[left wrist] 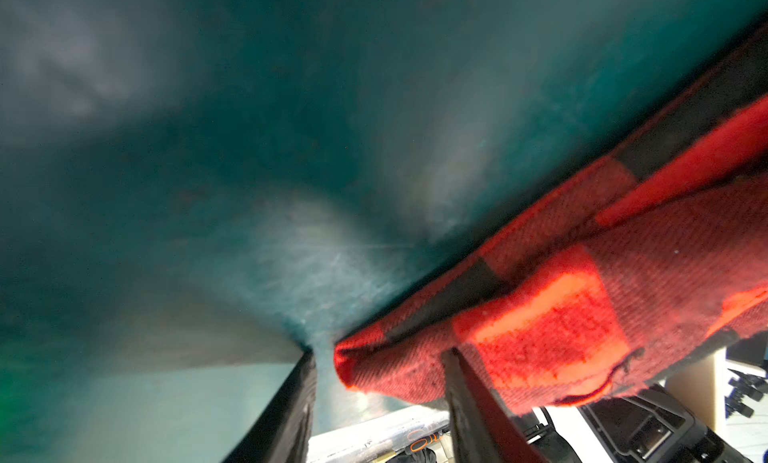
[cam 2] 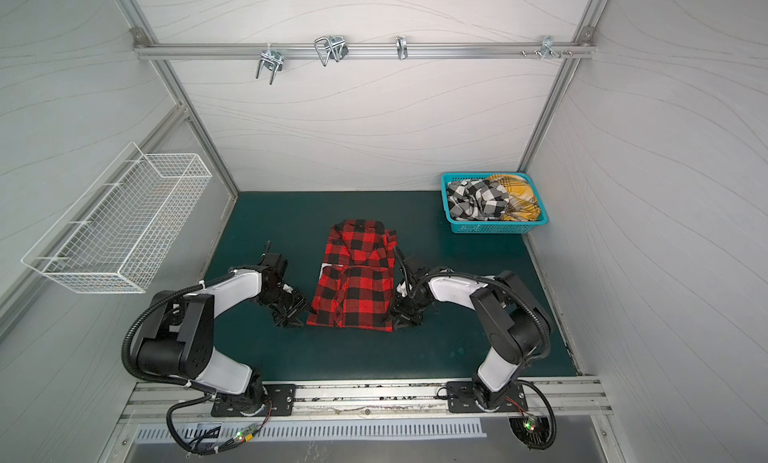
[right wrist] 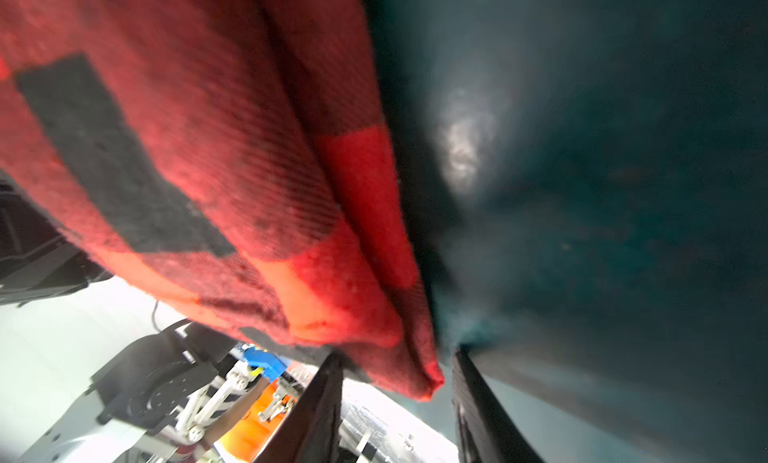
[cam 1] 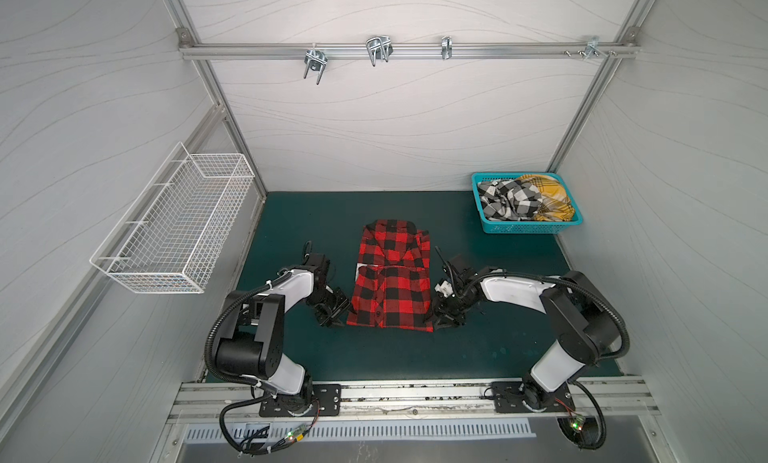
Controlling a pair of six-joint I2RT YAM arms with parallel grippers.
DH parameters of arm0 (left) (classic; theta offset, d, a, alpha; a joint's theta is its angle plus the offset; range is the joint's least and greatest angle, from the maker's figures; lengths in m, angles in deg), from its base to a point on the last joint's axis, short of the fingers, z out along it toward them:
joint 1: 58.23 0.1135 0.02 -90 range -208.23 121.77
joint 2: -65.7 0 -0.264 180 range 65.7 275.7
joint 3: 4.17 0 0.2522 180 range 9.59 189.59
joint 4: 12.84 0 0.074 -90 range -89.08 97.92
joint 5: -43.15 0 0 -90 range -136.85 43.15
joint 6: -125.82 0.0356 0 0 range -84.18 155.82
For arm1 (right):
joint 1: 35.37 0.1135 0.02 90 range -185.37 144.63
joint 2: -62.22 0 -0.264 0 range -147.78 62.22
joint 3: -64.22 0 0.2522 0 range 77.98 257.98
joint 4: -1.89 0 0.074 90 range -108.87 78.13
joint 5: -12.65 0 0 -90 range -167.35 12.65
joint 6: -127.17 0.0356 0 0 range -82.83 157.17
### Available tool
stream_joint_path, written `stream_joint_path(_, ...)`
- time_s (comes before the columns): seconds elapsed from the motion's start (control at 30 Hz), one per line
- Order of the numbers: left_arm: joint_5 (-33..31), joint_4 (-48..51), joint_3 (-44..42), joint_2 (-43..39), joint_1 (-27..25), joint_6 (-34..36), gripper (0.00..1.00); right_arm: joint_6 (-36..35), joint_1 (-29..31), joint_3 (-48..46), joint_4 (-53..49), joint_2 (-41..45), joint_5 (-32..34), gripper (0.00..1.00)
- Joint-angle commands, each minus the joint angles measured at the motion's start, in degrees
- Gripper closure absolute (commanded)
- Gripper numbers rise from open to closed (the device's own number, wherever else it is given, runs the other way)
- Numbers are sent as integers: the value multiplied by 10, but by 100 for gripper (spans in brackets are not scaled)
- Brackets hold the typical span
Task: Fold and stack the long sleeve shirts
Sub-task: 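Grasp the folded shirt's near side edges with both grippers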
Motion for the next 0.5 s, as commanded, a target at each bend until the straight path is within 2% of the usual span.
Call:
stream_joint_path(0.0, 3, -65, -34, 43, -17, 4, 52, 16, 6, -18, 22, -30, 14, 57)
stream_joint_path(0.37, 22, -94, -44, 62, -21, -3, 72, 24, 5, -14, 36, -48, 16, 64)
stream_joint_path(0.47, 24, -103, -43, 68, -21, -5, 80, 24, 3, -14, 36, -50, 19, 70)
